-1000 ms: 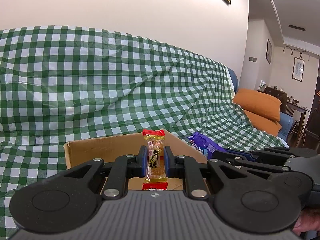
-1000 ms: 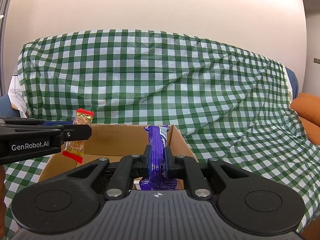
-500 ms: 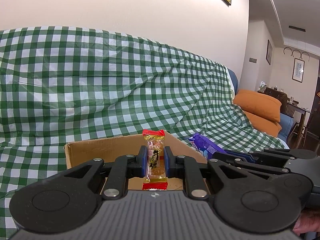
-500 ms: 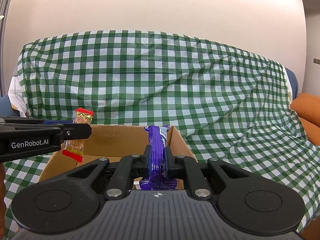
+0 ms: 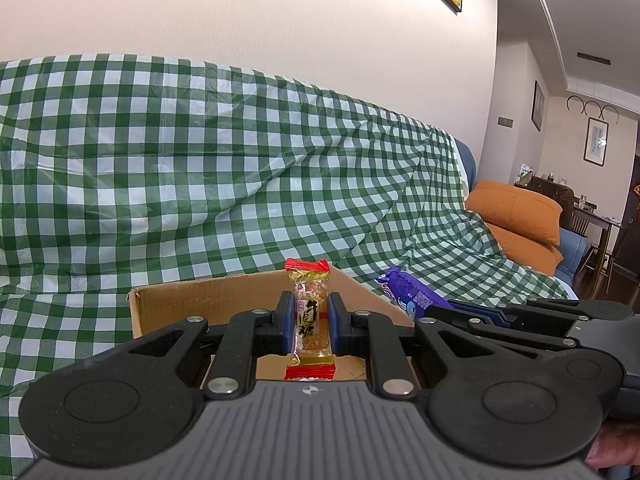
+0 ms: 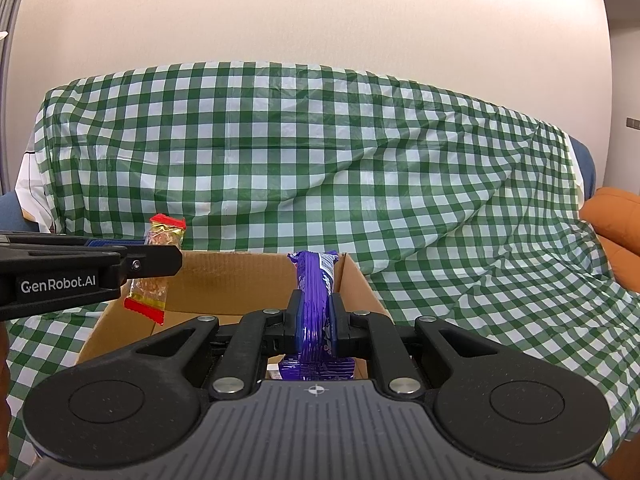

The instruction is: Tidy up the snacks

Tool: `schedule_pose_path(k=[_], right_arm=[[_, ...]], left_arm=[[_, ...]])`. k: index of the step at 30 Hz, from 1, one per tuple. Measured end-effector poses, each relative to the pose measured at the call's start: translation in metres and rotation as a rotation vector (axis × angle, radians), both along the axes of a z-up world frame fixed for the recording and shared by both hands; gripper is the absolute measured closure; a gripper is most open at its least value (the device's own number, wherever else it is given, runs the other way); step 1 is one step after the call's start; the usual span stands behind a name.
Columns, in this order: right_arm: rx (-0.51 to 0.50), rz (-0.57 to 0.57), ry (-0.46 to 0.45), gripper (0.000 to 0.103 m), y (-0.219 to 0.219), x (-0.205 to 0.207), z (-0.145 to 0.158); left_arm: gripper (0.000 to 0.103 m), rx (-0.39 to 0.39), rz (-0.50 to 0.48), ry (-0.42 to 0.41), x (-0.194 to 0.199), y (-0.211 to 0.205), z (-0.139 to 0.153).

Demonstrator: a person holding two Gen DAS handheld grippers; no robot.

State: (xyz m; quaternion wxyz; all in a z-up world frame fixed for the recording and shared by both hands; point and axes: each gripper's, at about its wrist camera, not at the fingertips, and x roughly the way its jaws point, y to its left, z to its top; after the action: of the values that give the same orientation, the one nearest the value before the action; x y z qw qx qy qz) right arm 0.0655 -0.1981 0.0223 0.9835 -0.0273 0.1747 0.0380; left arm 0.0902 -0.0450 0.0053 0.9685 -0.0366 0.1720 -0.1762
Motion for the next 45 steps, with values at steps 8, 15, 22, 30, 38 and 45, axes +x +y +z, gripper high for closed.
schedule_pose_path(k=[8, 15, 22, 30, 38, 45], right_arm=[[-0.034, -0.076, 0.041, 0.045, 0.0, 0.008, -0.003], [0.041, -0.06, 0.074, 0.025, -0.012, 0.011, -0.003], [0.076, -0.02, 0.09, 0.001, -0.022, -0.004, 0.006], [0.095, -0.058, 0.166, 0.001, -0.046, -0.042, 0.013], [0.08, -0.072, 0.254, 0.001, -0.057, -0.056, -0.012], [0.065, -0.071, 0.288, 0.001, -0.056, -0.043, -0.02]], left_arm=[[0.034, 0.022, 0.017, 0.055, 0.004, -0.002, -0.004], [0.021, 0.052, 0.048, 0.035, -0.024, 0.006, 0.011], [0.001, 0.066, 0.176, 0.091, -0.054, 0.009, 0.043], [0.0, -0.025, 0.319, 0.395, -0.073, 0.001, 0.011], [0.0, 0.052, 0.33, 0.453, -0.084, -0.008, -0.021], [0.0, 0.049, 0.367, 0.511, -0.074, -0.001, -0.03]])
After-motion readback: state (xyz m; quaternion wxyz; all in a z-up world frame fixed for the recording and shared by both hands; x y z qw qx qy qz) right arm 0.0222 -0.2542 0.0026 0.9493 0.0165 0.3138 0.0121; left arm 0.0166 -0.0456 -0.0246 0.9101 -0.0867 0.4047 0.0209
